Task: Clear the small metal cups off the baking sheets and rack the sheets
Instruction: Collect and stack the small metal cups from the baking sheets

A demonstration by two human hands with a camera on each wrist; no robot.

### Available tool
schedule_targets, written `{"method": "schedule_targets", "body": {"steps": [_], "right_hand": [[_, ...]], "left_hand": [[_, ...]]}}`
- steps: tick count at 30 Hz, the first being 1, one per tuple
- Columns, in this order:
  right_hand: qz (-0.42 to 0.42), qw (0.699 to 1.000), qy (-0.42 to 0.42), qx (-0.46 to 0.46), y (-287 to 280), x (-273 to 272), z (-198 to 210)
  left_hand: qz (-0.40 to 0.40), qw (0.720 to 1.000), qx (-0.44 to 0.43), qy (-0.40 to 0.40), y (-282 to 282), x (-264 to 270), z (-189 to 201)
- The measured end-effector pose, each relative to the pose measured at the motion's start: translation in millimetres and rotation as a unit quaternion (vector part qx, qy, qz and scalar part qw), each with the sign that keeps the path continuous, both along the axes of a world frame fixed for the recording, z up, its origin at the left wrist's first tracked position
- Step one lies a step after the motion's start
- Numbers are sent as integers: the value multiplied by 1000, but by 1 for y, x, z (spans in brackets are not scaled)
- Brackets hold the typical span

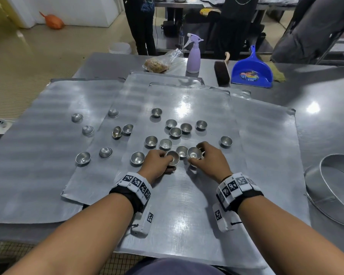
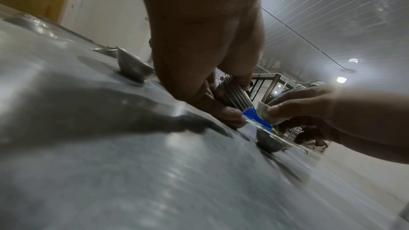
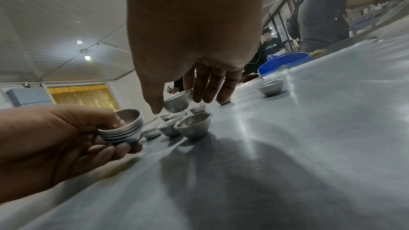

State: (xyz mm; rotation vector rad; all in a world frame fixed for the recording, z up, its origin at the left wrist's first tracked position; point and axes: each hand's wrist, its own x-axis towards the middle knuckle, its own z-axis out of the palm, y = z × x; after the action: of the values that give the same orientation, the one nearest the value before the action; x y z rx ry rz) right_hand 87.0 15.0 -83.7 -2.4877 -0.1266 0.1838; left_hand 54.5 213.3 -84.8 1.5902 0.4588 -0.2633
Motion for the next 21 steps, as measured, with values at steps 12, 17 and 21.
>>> {"method": "schedule_targets", "body": {"steps": [12, 17, 21], "right_hand": [[68, 993, -28, 89, 48, -22, 13], [84, 994, -19, 72, 62, -25, 10], [94, 993, -10, 64, 68, -28, 7]], "left_hand": [[64, 996, -61, 2, 16, -4, 1], [103, 986, -129, 8, 19, -8, 9], [65, 995, -78, -9, 20, -12, 10]]}}
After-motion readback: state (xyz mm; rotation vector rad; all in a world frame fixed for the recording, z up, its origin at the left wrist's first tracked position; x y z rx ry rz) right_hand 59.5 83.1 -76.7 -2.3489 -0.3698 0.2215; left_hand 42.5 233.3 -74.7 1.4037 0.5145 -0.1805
